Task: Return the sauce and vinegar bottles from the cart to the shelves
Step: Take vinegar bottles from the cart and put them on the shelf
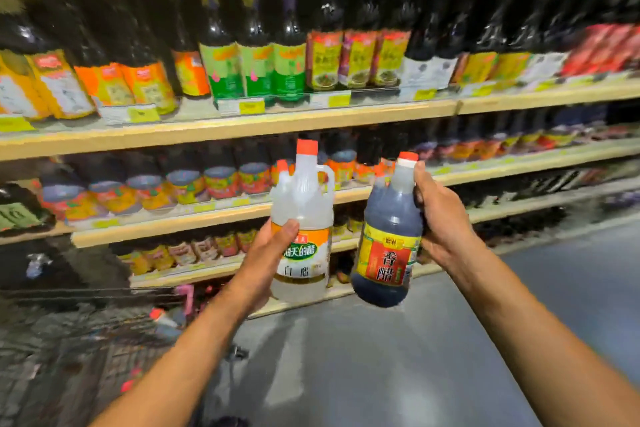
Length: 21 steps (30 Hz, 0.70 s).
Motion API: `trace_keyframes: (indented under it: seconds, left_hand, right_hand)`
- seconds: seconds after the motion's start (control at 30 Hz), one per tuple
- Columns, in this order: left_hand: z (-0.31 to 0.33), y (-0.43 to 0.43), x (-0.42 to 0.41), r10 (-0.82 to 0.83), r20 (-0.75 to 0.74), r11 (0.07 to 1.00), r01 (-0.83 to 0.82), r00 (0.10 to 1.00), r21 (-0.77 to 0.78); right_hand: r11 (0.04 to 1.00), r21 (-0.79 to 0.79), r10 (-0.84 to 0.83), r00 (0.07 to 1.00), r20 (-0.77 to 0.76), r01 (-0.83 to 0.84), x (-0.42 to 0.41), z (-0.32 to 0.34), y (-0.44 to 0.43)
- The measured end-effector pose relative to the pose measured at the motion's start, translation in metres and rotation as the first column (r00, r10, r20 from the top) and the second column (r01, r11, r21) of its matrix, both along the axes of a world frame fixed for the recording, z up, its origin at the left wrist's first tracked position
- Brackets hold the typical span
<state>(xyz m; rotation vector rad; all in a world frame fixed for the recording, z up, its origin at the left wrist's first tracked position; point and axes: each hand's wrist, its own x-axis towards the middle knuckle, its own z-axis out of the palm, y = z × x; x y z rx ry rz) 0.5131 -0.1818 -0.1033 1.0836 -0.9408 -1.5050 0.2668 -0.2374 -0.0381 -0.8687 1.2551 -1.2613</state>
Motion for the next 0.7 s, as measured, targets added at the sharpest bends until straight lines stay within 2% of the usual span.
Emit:
trace_keyframes:
  seconds: [0.17, 0.3, 0.5, 0.7]
  left_hand:
    - [0.012, -0.007, -0.135, -0.205, -0.018, 0.977, 0.203, 0.979, -0.058]
    - [0.020, -0.009, -0.225, -0.411, -0.018, 0.910, 0.409, 0.912, -0.068]
    - [0.020, -0.017, -0.345, -0.615, 0.010, 0.786, 0.613, 0.789, -0.076]
    - [0.012, -0.033, -0.461, -0.733, 0.031, 0.678, 0.733, 0.680, -0.053]
  right_hand:
    - [0.977, -0.025, -0.211, 0.976, 0.047, 0.212, -0.141, 0.005, 0.041]
    - [0.919, -0.033, -0.391, 0.918, 0.069, 0.394, -0.232, 0.013, 0.084]
    - [0.772, -0.038, -0.630, 0.773, 0.076, 0.634, -0.338, 0.011, 0.145]
    - [0.603, -0.045, -0.795, 0.605, 0.047, 0.796, -0.427, -0.003, 0.179]
